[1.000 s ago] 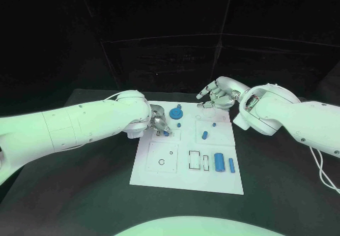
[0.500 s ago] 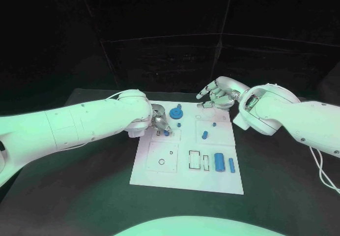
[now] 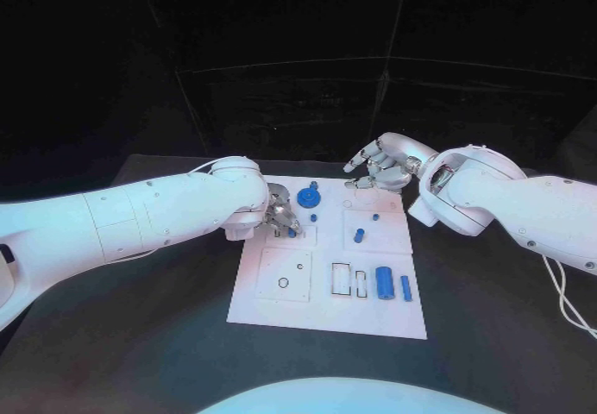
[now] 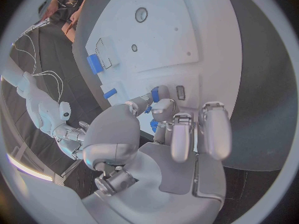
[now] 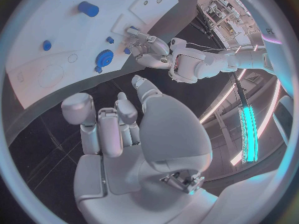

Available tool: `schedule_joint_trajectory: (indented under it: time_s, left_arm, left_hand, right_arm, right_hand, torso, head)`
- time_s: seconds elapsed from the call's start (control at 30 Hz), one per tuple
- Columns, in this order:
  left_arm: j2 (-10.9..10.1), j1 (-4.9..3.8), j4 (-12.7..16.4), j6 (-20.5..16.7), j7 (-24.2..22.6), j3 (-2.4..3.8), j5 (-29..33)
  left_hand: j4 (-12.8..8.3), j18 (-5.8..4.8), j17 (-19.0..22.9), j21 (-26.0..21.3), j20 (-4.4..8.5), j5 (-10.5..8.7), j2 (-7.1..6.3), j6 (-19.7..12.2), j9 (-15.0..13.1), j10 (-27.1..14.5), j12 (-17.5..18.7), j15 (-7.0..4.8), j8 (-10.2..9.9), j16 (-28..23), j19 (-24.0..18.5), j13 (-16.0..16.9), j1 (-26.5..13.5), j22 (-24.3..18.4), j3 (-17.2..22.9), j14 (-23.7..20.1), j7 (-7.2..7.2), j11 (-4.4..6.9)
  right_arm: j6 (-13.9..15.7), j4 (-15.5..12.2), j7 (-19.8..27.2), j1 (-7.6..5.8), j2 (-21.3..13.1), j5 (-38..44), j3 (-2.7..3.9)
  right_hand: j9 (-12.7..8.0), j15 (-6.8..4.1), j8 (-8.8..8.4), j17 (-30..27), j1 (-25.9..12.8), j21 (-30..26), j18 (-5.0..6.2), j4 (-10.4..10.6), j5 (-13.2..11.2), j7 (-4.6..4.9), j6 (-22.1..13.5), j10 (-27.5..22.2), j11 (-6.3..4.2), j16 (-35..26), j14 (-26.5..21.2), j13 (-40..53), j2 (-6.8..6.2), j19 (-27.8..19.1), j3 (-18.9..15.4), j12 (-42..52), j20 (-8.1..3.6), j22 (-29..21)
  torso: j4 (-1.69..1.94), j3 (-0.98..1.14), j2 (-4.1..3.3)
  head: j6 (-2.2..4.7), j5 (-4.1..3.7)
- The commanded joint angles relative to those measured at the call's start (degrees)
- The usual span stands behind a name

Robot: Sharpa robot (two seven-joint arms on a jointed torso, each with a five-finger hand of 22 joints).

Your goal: Assemble the parts on the task board

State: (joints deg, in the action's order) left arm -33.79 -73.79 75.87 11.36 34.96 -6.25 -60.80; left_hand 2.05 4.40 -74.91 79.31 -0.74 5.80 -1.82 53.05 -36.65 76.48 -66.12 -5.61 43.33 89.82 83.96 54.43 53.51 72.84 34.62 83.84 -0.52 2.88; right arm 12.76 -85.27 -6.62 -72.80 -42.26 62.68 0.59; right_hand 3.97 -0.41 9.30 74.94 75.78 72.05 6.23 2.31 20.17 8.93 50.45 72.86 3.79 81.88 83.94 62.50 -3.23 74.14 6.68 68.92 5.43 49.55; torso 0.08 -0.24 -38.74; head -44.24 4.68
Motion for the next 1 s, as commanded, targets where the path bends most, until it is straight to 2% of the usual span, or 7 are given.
schedule_joint_trajectory:
  time_s: [0.03, 0.43, 0.6, 0.7, 0.77, 0.87, 1.0]
  left_arm:
    - [0.04, 0.01, -0.09, 1.25, 1.38, -0.06, 0.20]
    - [-0.01, 0.02, -0.35, -0.30, 1.22, -0.06, 0.19]
    - [-0.28, 0.03, -0.17, -1.62, 0.62, -0.05, 0.18]
    - [-0.76, 0.04, 0.30, -2.84, 0.06, -0.03, 0.17]
    - [-1.29, 0.04, 0.81, -4.07, -0.48, 0.01, 0.17]
    - [-2.34, -0.01, 1.90, -5.90, -1.18, 0.22, 0.17]
    - [-3.44, -0.17, 3.05, -7.19, -1.55, 1.14, 0.59]
  left_hand:
    - [0.04, -0.93, -15.09, -0.09, 0.42, -0.19, 0.03, 0.04, -0.08, 0.15, 0.08, -0.41, -0.32, 0.18, 0.91, 0.06, -0.20, 0.16, -0.67, 6.16, -0.25, 0.14]
    - [2.20, -0.97, -15.09, -0.02, 0.41, -0.33, 0.06, 0.77, -0.17, 0.27, -0.08, -0.39, -1.01, 0.18, 0.98, 0.23, -1.64, 0.43, -6.53, 6.16, -0.28, 0.12]
    - [4.93, -1.03, -15.09, 0.18, 0.44, -0.60, -1.44, 1.24, -0.26, 0.40, -0.28, -0.42, -1.39, 0.18, 1.10, 0.46, -3.98, 0.82, -12.79, 6.16, -0.21, 0.17]
    - [6.29, -1.05, -15.09, 0.26, 0.54, -2.92, -2.50, 1.38, -0.35, 0.49, -0.41, -0.54, -1.59, 0.18, 1.16, 0.62, -4.51, 1.00, -16.63, 6.16, -0.09, 0.26]
    - [7.26, -1.05, -15.09, 0.23, 0.62, -3.07, -3.03, 1.47, -0.41, 0.50, -0.41, -0.66, -1.68, 0.18, 1.16, 0.63, -4.81, 0.99, -18.77, 6.16, 0.01, 0.37]
    - [8.37, -0.92, -15.09, -0.21, 0.80, -3.15, -3.44, 1.21, -0.44, 0.25, -0.07, -0.78, -1.99, 0.18, 0.97, 0.23, -4.61, 0.39, -21.24, 6.16, 0.04, 0.41]
    - [9.13, -0.72, -15.09, -0.99, 0.88, -3.14, -3.33, 0.46, -0.43, -0.42, 0.71, -0.75, -2.49, 0.18, 0.63, -0.76, -3.41, -0.65, -23.22, 6.16, -0.16, 0.32]
  right_arm:
    - [-0.13, -0.12, 0.28, -0.12, -0.04, -0.06, 0.05]
    - [0.08, -0.09, 0.36, -0.12, 0.00, -0.10, 0.05]
    - [0.17, -0.02, 0.41, -0.12, -0.01, -0.12, 0.05]
    - [0.19, 0.05, 0.43, -0.12, -0.05, -0.12, 0.05]
    - [0.19, 0.15, 0.43, -0.12, -0.06, -0.13, 0.05]
    - [0.20, 0.34, 0.42, -0.12, -0.11, -0.13, 0.05]
    - [0.25, 0.48, 0.43, -0.12, -0.15, -0.13, 0.05]
  right_hand:
    - [-0.10, -0.38, 0.32, 0.25, 0.32, -0.29, 0.93, 0.14, 0.25, 0.08, -0.25, -0.31, -0.01, -0.21, 2.99, -0.06, 0.14, -0.21, 0.32, -0.10, -0.18, -0.05]
    - [-0.11, -0.36, 0.30, 0.09, 0.15, -0.40, 0.96, 0.27, 0.35, 0.11, -0.34, -0.50, 0.02, -0.31, 2.95, -0.34, 0.05, -0.29, 0.28, -0.31, -0.18, -0.27]
    - [-0.12, -0.35, 0.29, 0.03, 0.04, -0.38, 0.95, 0.35, 0.29, 0.12, -0.40, -0.56, 0.03, -0.35, 2.93, -0.42, -0.03, -0.27, 0.24, -0.38, -0.18, -0.22]
    - [-0.12, -0.35, 0.29, 0.03, 0.04, -0.38, 0.95, 0.35, 0.29, 0.12, -0.40, -0.56, 0.03, -0.35, 2.93, -0.42, -0.03, -0.27, 0.24, -0.38, -0.18, -0.22]
    - [-0.12, -0.35, 0.29, 0.03, 0.04, -0.38, 0.95, 0.35, 0.29, 0.12, -0.40, -0.56, 0.03, -0.35, 2.93, -0.42, -0.03, -0.27, 0.24, -0.38, -0.18, -0.22]
    - [-0.13, -0.34, 0.28, -0.05, -0.01, -0.47, 0.98, 0.39, 0.23, 0.13, -0.43, -0.71, 0.03, -0.40, 2.92, -0.64, -0.06, -0.34, 0.22, -0.54, -0.18, -0.40]
    - [-0.13, -0.34, 0.28, -0.05, -0.01, -0.48, 0.98, 0.39, 0.23, 0.13, -0.43, -0.71, 0.03, -0.40, 2.92, -0.64, -0.06, -0.34, 0.22, -0.55, -0.18, -0.41]
  torso:
    - [0.05, 0.00, 0.02]
    - [0.04, -0.03, 0.03]
    - [-0.03, -0.05, 0.00]
    - [0.03, -0.11, -0.02]
    - [0.07, -0.11, 0.00]
    - [0.14, -0.06, 0.13]
    - [0.16, -0.07, 0.06]
  head:
    - [-0.03, -0.07]
    - [0.09, 0.09]
    - [0.16, 0.07]
    - [0.26, -0.03]
    - [0.27, -0.07]
    - [0.30, -0.13]
    - [0.47, -0.14]
